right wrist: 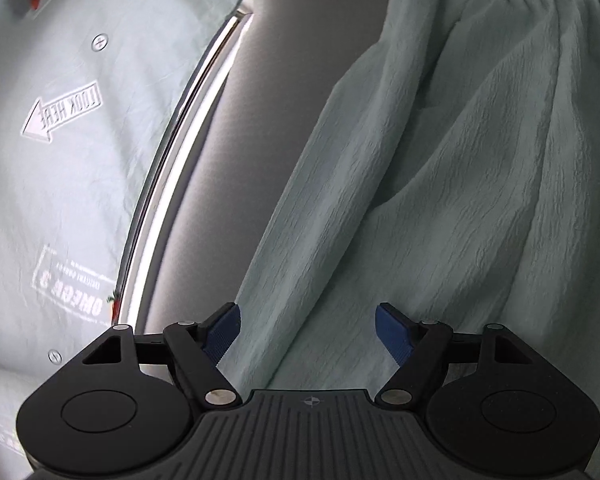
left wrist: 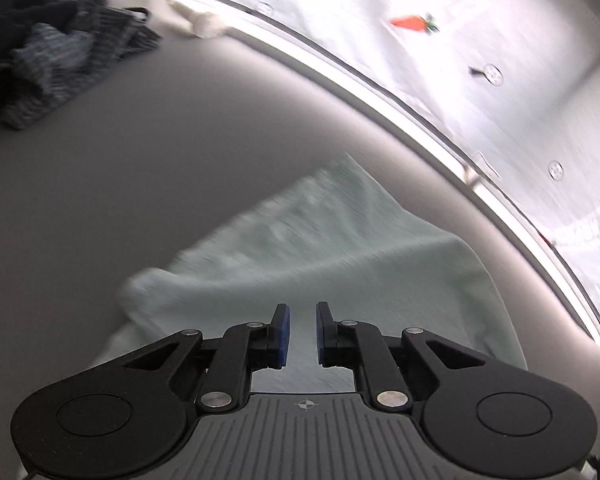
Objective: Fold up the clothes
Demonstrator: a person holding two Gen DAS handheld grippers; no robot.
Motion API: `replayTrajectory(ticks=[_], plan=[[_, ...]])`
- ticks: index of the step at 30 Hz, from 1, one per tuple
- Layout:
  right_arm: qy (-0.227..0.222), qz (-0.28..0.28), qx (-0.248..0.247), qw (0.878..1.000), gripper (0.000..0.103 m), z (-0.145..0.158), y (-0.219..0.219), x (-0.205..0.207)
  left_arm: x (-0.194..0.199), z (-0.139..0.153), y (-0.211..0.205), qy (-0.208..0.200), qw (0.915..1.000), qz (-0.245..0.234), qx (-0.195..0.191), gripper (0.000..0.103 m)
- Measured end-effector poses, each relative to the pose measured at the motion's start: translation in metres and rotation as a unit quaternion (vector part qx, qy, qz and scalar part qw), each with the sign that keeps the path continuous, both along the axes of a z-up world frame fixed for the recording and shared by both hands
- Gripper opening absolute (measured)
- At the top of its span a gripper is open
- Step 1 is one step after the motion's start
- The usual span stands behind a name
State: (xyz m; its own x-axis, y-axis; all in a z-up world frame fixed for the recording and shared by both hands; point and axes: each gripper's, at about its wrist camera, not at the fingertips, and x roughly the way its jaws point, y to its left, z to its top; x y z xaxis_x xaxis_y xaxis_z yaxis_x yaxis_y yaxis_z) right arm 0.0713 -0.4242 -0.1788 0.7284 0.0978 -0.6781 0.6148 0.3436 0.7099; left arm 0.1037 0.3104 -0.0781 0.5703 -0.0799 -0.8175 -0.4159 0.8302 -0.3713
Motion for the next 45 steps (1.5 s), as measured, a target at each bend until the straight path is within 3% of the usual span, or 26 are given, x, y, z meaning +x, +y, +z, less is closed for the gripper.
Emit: replayTrajectory(ticks=[7, 8, 10, 11, 17, 20, 21, 23, 25, 28, 33, 36, 38, 40, 43, 45], plan=[[-0.028, -0.016, 0.038, 0.999, 0.047, -0.012, -0.035, 0.021, 0.045, -0.020, -0.113, 0.003, 0.9959, -0.090, -0.002, 0.022], [-0.024, -0.015, 0.042, 0.999, 0.031, -0.015, -0.041, 0.025, 0.052, -0.024, -0.128, 0.009, 0.9949, -0.100, -0.003, 0.023], [-0.017, -0.009, 0.047, 0.999, 0.009, -0.018, -0.049, 0.034, 0.062, -0.033, -0.154, 0.011, 0.9935, -0.113, 0.007, 0.023], [-0.020, -0.002, 0.044, 0.999, 0.008, -0.016, -0.053, 0.040, 0.067, -0.037, -0.168, 0.011, 0.9932, -0.114, 0.022, 0.024], [-0.055, 0.067, -0.019, 0.996, 0.016, 0.011, -0.079, 0.100, 0.079, -0.058, -0.196, 0.028, 0.9952, -0.084, 0.044, 0.029], [-0.055, 0.089, -0.030, 0.994, 0.018, 0.005, -0.098, 0.132, 0.075, -0.058, -0.202, 0.024, 0.9958, -0.067, 0.058, 0.029], [-0.059, 0.100, -0.030, 0.993, 0.022, 0.003, -0.103, 0.139, 0.075, -0.058, -0.203, 0.025, 0.9958, -0.065, 0.060, 0.029], [-0.055, 0.125, -0.023, 0.990, 0.043, 0.005, -0.116, 0.149, 0.074, -0.057, -0.206, 0.028, 0.9959, -0.058, 0.063, 0.030], [-0.073, 0.125, -0.033, 0.989, 0.052, 0.015, -0.128, 0.140, 0.072, -0.057, -0.209, 0.032, 0.9961, -0.049, 0.067, 0.032], [-0.084, 0.105, -0.091, 0.987, 0.063, 0.033, -0.155, 0.107, 0.072, -0.055, -0.213, 0.035, 0.9964, -0.038, 0.068, 0.034], [0.011, 0.068, -0.180, 0.981, 0.063, 0.032, -0.203, 0.054, 0.075, -0.052, -0.221, 0.038, 0.9963, -0.028, 0.072, 0.046], [0.005, 0.083, -0.204, 0.975, 0.063, 0.032, -0.216, 0.037, 0.076, -0.049, -0.224, 0.040, 0.9954, -0.028, 0.082, 0.048], [0.026, 0.080, -0.251, 0.964, 0.065, 0.037, -0.218, 0.034, 0.079, -0.049, -0.224, 0.043, 0.9946, -0.030, 0.090, 0.051], [0.044, 0.096, -0.310, 0.945, 0.065, 0.041, -0.216, 0.036, 0.083, -0.049, -0.225, 0.046, 0.9937, -0.031, 0.097, 0.053], [0.034, 0.146, -0.305, 0.941, 0.065, 0.040, -0.218, 0.046, 0.088, -0.050, -0.229, 0.052, 0.9926, -0.034, 0.104, 0.056], [0.043, 0.197, -0.316, 0.927, 0.064, 0.038, -0.207, 0.058, 0.089, -0.052, -0.229, 0.053, 0.9925, -0.033, 0.106, 0.056]])
